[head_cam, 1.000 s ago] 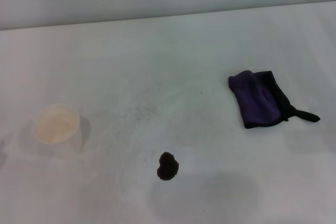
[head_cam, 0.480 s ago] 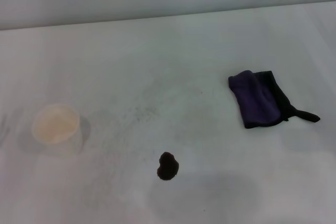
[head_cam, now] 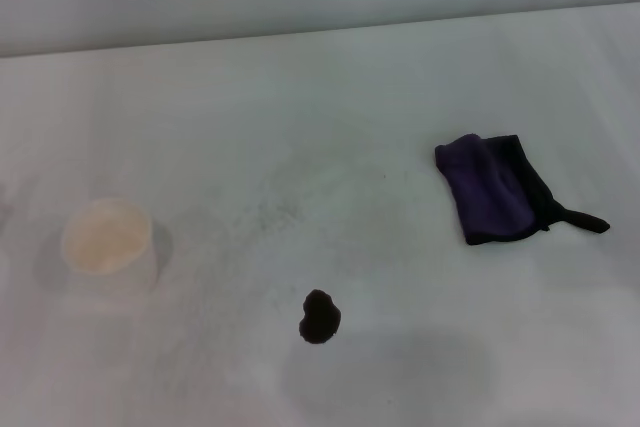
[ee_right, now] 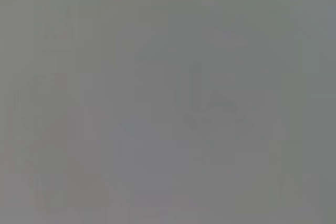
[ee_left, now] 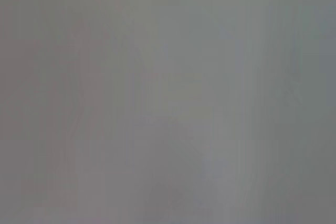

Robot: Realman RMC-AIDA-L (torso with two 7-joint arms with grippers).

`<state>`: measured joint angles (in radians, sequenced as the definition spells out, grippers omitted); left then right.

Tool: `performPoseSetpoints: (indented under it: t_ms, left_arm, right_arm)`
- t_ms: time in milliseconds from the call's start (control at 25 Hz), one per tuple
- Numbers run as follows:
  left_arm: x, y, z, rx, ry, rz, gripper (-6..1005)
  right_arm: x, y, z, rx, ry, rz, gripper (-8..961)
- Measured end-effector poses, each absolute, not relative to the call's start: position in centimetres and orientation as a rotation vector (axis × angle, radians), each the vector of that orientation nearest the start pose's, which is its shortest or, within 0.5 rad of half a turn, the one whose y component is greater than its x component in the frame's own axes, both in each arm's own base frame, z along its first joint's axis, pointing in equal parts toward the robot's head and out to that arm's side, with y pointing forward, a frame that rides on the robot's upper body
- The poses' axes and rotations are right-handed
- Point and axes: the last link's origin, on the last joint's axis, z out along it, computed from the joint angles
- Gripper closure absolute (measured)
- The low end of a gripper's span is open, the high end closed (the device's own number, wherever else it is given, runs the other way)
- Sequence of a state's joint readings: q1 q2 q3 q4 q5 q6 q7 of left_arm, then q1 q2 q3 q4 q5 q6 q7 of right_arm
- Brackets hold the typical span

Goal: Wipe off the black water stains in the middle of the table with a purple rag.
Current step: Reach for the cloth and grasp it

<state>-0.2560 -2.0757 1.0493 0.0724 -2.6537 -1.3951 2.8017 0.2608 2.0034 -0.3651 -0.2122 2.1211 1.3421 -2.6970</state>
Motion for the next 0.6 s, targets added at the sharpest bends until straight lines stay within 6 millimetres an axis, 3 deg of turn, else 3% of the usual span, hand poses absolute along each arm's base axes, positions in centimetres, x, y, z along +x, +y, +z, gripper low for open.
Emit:
performPoseSetpoints:
  t_ms: [320,600]
  left_arm:
    - [-37.2,26.2,2.1,-1.548,-0.533,-0.748,111]
    - [-36.9,27.4,2.2,-1.578,-0.51,-0.733,111]
  right_arm:
    - [41.1,26.9,10.6,-1.345,0.536,0.704,85]
    - [41.3,26.7,11.8,-1.286,0.715,0.921,86]
